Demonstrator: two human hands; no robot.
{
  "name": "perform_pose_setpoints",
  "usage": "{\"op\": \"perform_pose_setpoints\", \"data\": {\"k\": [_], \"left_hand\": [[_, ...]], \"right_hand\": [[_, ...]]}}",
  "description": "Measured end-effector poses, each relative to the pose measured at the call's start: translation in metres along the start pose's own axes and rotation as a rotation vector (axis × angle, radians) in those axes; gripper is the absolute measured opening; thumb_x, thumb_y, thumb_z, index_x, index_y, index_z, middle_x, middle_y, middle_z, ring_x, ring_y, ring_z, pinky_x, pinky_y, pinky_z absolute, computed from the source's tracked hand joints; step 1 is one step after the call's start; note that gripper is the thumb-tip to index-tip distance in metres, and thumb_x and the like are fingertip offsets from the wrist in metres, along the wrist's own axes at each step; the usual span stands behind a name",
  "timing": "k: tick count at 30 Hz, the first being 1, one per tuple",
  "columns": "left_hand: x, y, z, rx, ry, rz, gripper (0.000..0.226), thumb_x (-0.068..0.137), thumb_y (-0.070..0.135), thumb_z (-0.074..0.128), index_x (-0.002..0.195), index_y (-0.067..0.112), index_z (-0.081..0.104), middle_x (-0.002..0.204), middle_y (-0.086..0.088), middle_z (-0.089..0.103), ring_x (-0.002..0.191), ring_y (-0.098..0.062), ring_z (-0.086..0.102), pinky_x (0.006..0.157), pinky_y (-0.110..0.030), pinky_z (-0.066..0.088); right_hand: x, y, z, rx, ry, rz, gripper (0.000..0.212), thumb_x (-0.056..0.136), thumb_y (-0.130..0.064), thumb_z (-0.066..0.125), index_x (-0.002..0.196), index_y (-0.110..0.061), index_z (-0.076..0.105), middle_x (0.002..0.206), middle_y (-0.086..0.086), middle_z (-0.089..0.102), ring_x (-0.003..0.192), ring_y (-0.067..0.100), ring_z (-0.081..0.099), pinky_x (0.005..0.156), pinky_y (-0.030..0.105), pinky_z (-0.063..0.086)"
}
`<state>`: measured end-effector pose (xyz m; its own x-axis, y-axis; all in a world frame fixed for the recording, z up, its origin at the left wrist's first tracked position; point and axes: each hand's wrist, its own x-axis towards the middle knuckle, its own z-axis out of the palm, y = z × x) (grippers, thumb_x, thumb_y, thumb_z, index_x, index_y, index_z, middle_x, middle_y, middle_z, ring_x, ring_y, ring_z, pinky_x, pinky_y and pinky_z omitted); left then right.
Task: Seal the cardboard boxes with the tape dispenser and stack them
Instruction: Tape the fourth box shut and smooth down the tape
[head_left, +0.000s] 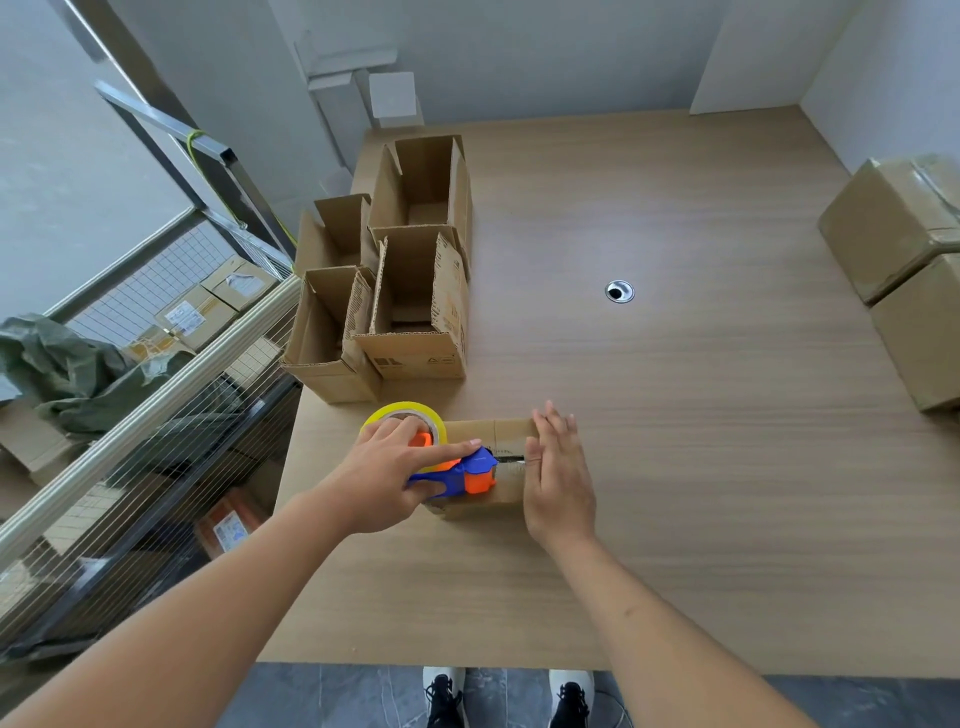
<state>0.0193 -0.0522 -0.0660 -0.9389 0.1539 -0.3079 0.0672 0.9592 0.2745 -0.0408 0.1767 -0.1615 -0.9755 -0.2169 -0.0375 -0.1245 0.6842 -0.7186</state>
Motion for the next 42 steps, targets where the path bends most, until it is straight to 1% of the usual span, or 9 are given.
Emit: {"op": "perform_pose_setpoints", "data": {"k": [6,11,15,21,24,28,34,38,42], "left_hand": [[0.019,0.004,-0.045,0.010,-0.229,0.001,0.056,0.102,0.052,0.048,0.142,0.075,0.016,0.113,0.008,0.050,0.107,-0.015,0.047,0.093,-0.037,0.037],[0.011,-0.017,-0.065,-0.289,-0.423,-0.149,0.048,0.102,0.040,0.055,0.137,0.069,0.041,0.130,0.015,0.052,0.114,-0.016,0.051,0.096,-0.041,0.045],[-0.018,-0.073,-0.070,-0.514,-0.424,-0.247,0.045,0.104,0.026,0.057,0.133,0.061,0.054,0.135,0.022,0.054,0.114,0.000,0.051,0.091,-0.026,0.038],[-0.025,-0.098,-0.046,-0.659,-0.393,-0.316,0.047,0.105,0.024,0.056,0.124,0.067,0.057,0.120,0.017,0.063,0.107,-0.016,0.059,0.085,-0.032,0.040],[-0.025,-0.105,-0.038,-0.723,-0.392,-0.322,0.044,0.105,0.023,0.056,0.126,0.061,0.060,0.119,0.011,0.066,0.106,-0.019,0.060,0.084,-0.031,0.041],[-0.022,-0.110,-0.030,-0.759,-0.399,-0.315,0.044,0.105,0.019,0.056,0.127,0.057,0.061,0.122,0.013,0.064,0.109,-0.015,0.058,0.085,-0.028,0.039],[-0.017,-0.119,-0.017,-0.841,-0.424,-0.367,0.039,0.103,0.020,0.059,0.123,0.053,0.065,0.123,0.006,0.069,0.109,-0.016,0.063,0.083,-0.025,0.042],[-0.011,-0.119,-0.008,-0.843,-0.417,-0.367,0.035,0.104,0.017,0.057,0.126,0.044,0.061,0.114,0.005,0.070,0.099,-0.014,0.064,0.075,-0.021,0.043],[-0.009,-0.121,0.008,-0.911,-0.402,-0.346,0.039,0.103,0.017,0.059,0.119,0.052,0.067,0.107,0.006,0.077,0.106,-0.025,0.067,0.083,-0.027,0.046]], "right_hand": [[0.003,0.000,0.003,-0.164,-0.015,0.015,0.075,0.100,-0.062,-0.005,0.160,-0.029,0.027,0.169,-0.014,0.012,0.157,0.019,0.010,0.127,0.044,0.006],[0.005,-0.002,-0.001,-0.288,-0.090,0.039,0.073,0.099,-0.060,-0.005,0.162,-0.032,0.019,0.170,-0.015,0.004,0.157,0.023,0.008,0.127,0.047,0.003],[0.007,-0.002,0.000,-0.339,-0.095,0.040,0.067,0.101,-0.058,0.000,0.160,-0.032,0.022,0.170,-0.012,0.007,0.156,0.027,0.012,0.127,0.051,0.007],[0.008,-0.003,0.001,-0.481,-0.023,-0.024,0.056,0.106,-0.053,0.014,0.147,-0.027,0.043,0.161,-0.004,0.036,0.150,0.034,0.030,0.124,0.058,0.009],[0.010,-0.008,0.001,-0.564,0.059,-0.132,0.047,0.108,-0.038,0.029,0.145,-0.017,0.049,0.153,0.002,0.048,0.147,0.035,0.036,0.124,0.058,0.010],[0.011,-0.012,0.003,-0.458,-0.038,-0.391,0.060,0.096,-0.006,0.027,0.154,-0.016,0.042,0.153,-0.001,0.049,0.148,0.027,0.036,0.124,0.048,0.022],[0.018,-0.021,0.004,-0.383,-0.096,-0.316,0.075,0.078,0.015,0.042,0.145,-0.018,0.052,0.142,-0.001,0.051,0.145,0.024,0.038,0.124,0.031,0.015],[0.018,-0.022,0.002,-0.360,-0.094,-0.300,0.066,0.084,0.007,0.035,0.141,-0.022,0.052,0.140,-0.005,0.050,0.145,0.021,0.036,0.124,0.035,0.022],[0.019,-0.019,0.008,-0.369,0.026,-0.333,0.051,0.091,-0.006,0.030,0.130,-0.020,0.060,0.128,-0.001,0.058,0.133,0.025,0.048,0.120,0.045,0.030]]}}
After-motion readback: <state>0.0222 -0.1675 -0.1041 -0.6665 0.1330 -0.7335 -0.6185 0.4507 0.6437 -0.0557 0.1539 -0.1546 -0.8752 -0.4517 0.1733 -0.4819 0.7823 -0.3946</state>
